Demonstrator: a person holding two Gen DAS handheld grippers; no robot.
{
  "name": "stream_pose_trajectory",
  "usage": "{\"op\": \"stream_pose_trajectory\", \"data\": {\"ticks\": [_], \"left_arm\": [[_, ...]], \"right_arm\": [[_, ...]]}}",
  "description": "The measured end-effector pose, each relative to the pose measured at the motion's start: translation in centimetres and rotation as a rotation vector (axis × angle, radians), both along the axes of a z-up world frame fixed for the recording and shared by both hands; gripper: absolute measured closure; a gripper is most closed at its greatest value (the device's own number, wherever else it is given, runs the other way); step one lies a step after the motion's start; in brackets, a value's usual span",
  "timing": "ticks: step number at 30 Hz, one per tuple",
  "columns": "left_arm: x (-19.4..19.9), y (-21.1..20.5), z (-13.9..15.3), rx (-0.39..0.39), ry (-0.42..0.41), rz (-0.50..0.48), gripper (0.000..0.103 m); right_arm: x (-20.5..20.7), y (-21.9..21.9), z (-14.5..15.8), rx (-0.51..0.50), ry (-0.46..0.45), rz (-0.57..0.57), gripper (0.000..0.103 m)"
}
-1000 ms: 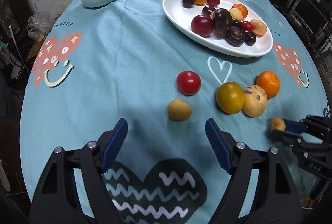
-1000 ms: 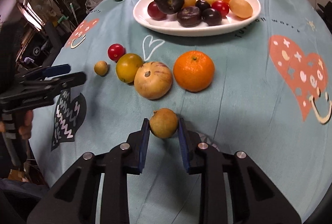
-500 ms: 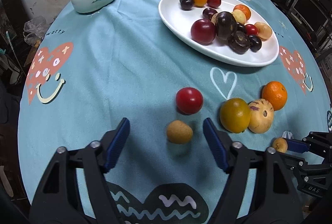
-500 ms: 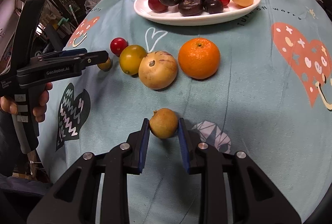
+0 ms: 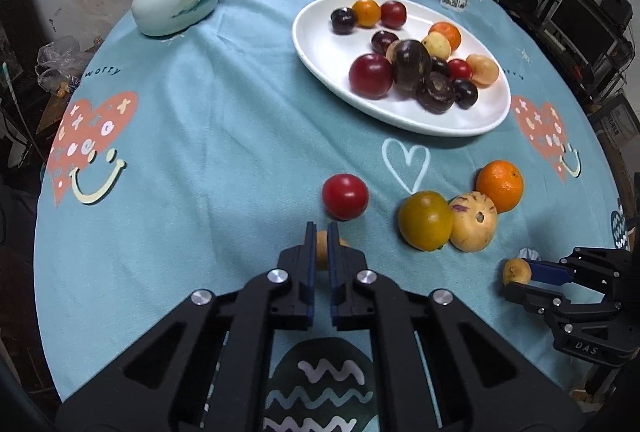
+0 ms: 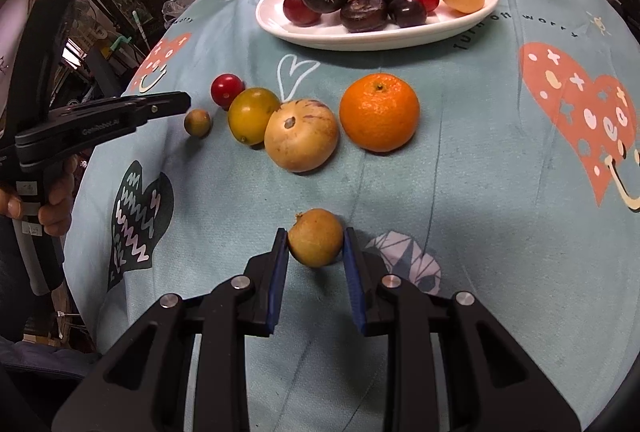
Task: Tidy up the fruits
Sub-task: 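Grasp a small brown fruit with the right tool while the left tool grasps a small tan fruit, then carry both small fruits onto the white plate and open both tools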
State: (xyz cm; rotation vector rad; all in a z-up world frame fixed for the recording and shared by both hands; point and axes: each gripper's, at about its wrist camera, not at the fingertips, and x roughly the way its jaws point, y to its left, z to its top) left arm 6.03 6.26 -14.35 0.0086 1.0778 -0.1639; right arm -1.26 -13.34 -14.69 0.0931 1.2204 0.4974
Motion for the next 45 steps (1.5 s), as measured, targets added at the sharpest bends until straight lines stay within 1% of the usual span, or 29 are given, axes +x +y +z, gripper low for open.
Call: {"op": "stream_pose_trajectory", "data": {"ticks": [2,3,4,5,6,7,8,9,15,18,19,20,21,28,32,36,45], "left_arm": [[-0.7,0.9,0.2,-0.022,-0.012,-0.003,0.098],[-1.0,1.3,0.1,-0.026,-0.015,0.000,0.095],[-1.4,1.7,0.0,-0.034,-0.013,0.000,0.084],[-1.7,2.0,-0.1,-0.036,-0.012,0.004,0.076],[-2.0,2.2,-0.2,-0.029,-0.017,0.016,0.059],[-2.2,2.3,-0.3,-0.031,-0.019,0.018,0.053],[-2.3,2.2,-0.4,-0.032,-0.019,0.011,0.052],[-2.2,1.9,-0.5,-0.029,-0.014,0.001,0.050],[-0.7,-0.1,-1.7,-0.015,0.008,-0.036,0.050],[0.2,-0.6,-2.6,-0.005,0.034,-0.042,0.052],[0.5,-0.6,-2.9,-0.002,0.046,-0.039,0.064],[0.8,-0.6,-3.3,0.000,0.061,-0.035,0.071],[1.0,-0.5,-3.6,-0.005,0.081,-0.033,0.075],[0.5,-0.3,-3.2,-0.001,0.071,-0.026,0.075],[-0.2,-0.8,-2.1,0.030,0.053,-0.031,0.075],[-1.3,-1.9,-0.8,0.074,0.025,-0.057,0.075],[-2.3,-3.2,2.0,0.076,-0.039,-0.088,0.075]], "right_arm": [[-0.1,0.0,0.1,0.007,-0.002,-0.002,0.075],[-0.1,0.0,0.2,0.011,-0.004,-0.001,0.075],[-0.2,-0.1,0.3,0.014,-0.006,-0.001,0.075],[-0.3,-0.1,0.3,0.018,-0.008,0.000,0.075],[-0.4,-0.1,0.4,0.021,-0.010,-0.001,0.075],[-0.4,-0.1,0.3,0.024,-0.010,-0.003,0.075],[-0.5,-0.2,0.3,0.028,-0.009,-0.004,0.075],[-0.5,-0.2,0.2,0.030,-0.007,-0.002,0.075],[-0.4,-0.2,0.0,0.031,0.004,0.005,0.075],[-0.1,-0.3,0.0,0.033,0.003,0.001,0.075],[0.0,-0.4,0.0,0.035,0.003,-0.002,0.075],[0.0,-0.5,0.0,0.037,0.005,-0.005,0.075],[0.0,-0.5,-0.1,0.039,0.007,-0.008,0.075],[0.0,-0.4,-0.1,0.036,0.009,-0.010,0.075],[-0.3,-0.3,0.0,0.032,0.007,-0.002,0.075],[-0.5,-0.1,-0.3,0.020,0.015,0.005,0.075],[-0.7,-0.1,0.4,0.029,0.003,0.016,0.075]]}}
